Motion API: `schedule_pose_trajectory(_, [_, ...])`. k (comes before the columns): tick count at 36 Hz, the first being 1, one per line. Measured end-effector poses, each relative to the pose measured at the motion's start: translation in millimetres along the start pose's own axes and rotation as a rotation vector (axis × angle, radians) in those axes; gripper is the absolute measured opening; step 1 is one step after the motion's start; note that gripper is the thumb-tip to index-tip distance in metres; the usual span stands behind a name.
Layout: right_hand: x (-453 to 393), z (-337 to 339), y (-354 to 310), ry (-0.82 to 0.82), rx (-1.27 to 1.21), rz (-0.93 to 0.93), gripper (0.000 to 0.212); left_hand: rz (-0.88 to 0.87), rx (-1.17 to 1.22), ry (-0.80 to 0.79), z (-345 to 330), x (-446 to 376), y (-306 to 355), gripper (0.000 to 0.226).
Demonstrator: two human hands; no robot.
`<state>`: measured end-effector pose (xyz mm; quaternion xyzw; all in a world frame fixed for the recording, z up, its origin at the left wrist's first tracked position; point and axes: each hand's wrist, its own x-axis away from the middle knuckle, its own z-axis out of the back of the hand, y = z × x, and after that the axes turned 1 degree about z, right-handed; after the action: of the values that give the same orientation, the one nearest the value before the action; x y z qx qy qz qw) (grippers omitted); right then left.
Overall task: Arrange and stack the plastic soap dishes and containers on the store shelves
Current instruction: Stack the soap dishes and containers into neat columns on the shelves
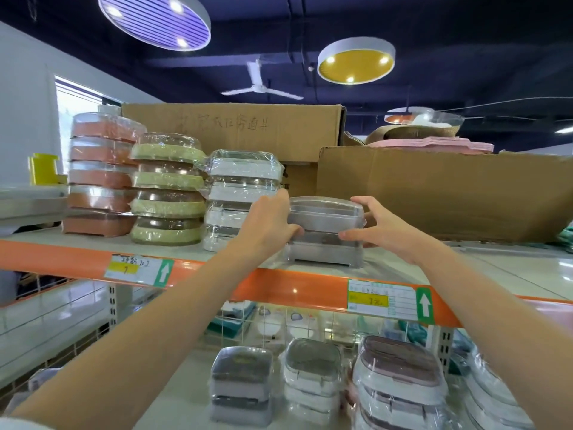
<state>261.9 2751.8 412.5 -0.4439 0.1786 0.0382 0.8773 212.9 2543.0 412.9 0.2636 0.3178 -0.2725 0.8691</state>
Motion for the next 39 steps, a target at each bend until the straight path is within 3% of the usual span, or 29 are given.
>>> schedule_pose_trajectory(4, [-2,0,2,-0.010,-0.001,0.004,0.083,-0.018,0.025,-0.037,3,-4,-6,0.044])
schedule_pose_trajectory(9, [-1,-1,2,0.006,0.061,0.025,0.085,-0.004,0.108,0.075,18,-6,-18,0.029])
schedule_pose_trajectory(15, [-1,-6,-23,0.138,0.541,0.186,0.079,0.020,0.023,0.162,39,-7,-50,0.014])
schedule_pose_trajectory(23, [-39,-41,-82,0.044,0.803,0.344,0.059,0.185,0.106,0.274,52,-9,-100,0.021])
schedule_pose_trajectory(28, [-58,-68,-99,0.010,1.023,0.289,0.052,0.289,0.197,0.253,55,-14,-115,0.016])
schedule_pose_trajectory(31, [-68,-74,-101,-0.021,0.996,0.215,0.052,0.319,0.255,0.141,58,-16,-114,0.014])
schedule_pose_trajectory(35, [-76,-77,-102,-0.058,0.937,0.172,0.053,0.344,0.391,-0.014,56,-22,-125,0.039])
schedule_pose_trajectory(39, [-80,-80,-101,-0.059,0.915,0.184,0.048,0.319,0.411,-0.031,49,-26,-131,0.026])
